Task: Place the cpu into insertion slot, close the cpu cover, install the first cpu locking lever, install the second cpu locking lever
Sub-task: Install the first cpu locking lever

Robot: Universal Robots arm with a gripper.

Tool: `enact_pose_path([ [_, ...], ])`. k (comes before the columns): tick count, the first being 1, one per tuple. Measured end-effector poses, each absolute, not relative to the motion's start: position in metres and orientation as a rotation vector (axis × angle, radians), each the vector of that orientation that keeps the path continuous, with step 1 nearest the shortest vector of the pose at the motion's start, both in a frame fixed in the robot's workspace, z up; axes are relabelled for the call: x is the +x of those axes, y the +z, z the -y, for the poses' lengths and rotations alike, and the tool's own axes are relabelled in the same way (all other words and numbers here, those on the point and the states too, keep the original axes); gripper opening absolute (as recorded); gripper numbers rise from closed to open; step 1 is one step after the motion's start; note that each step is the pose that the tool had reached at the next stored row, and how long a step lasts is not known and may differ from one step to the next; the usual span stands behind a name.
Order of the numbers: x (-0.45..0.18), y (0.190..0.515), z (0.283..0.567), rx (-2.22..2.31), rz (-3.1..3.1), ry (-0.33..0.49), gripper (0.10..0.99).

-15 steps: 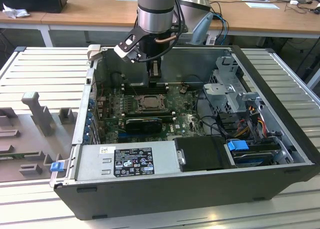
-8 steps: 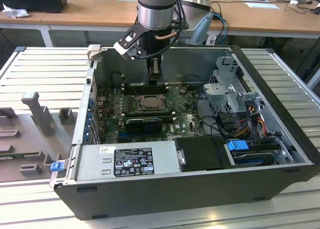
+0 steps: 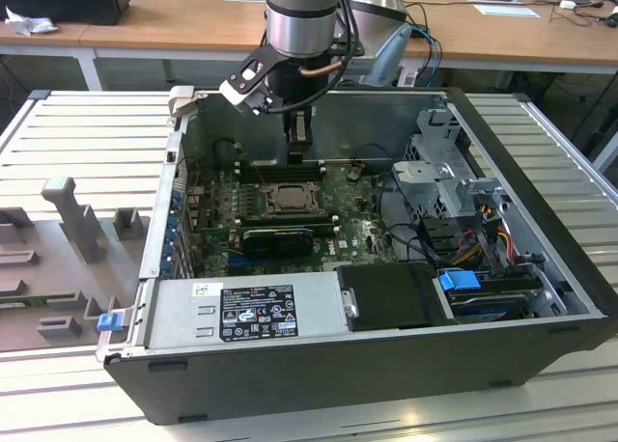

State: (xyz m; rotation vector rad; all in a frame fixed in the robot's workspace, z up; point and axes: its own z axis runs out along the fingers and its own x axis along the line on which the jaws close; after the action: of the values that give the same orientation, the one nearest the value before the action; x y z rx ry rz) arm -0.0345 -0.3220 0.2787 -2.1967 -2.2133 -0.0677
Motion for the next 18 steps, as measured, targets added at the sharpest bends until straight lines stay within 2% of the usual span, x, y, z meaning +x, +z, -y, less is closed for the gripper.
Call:
enact_pose_path([
  [18, -0.034, 0.299, 0.322, -2.197, 2.213, -0.068, 0.106],
])
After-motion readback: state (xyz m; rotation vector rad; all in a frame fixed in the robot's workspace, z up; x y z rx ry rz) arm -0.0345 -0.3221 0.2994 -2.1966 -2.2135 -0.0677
